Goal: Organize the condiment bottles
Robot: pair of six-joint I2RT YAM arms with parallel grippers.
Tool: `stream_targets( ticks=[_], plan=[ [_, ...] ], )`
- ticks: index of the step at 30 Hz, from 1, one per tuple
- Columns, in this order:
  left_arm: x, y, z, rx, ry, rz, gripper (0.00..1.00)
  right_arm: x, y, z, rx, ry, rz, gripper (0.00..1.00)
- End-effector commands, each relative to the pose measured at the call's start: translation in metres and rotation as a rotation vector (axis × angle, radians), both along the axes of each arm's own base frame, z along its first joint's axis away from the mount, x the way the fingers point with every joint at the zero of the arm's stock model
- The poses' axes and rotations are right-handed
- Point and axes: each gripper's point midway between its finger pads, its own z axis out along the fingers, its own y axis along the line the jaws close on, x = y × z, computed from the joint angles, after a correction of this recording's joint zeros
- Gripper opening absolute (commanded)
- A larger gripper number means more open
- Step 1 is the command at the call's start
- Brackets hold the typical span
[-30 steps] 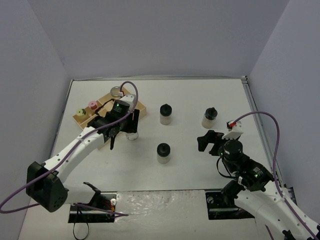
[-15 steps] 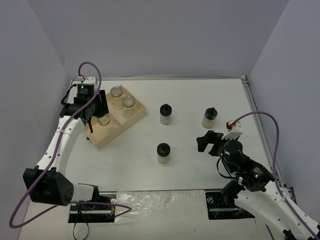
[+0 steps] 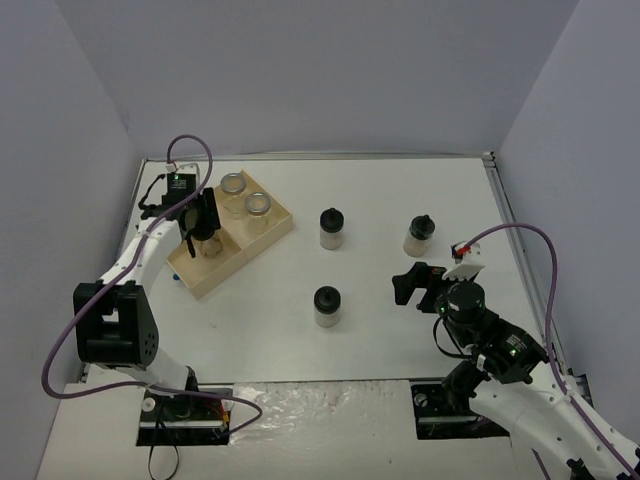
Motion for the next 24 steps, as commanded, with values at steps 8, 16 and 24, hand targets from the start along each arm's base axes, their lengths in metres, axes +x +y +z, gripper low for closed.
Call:
stream_targets(
  ticks=[8,16,24],
  plan=[
    [0.048,0.008,0.017,0.005,-0.138,0.036,0.01,0.009,0.001,0.007,0.019,-0.033,-0.036,1.00],
    [0.052,0.009,0.013,0.004,-0.132,0.038,0.36,0.009,0.002,0.005,0.015,-0.029,-0.034,1.00],
    [0.045,0.008,0.027,0.010,-0.139,0.026,0.84,0.009,0.003,0.006,0.015,-0.030,-0.031,1.00]
  ],
)
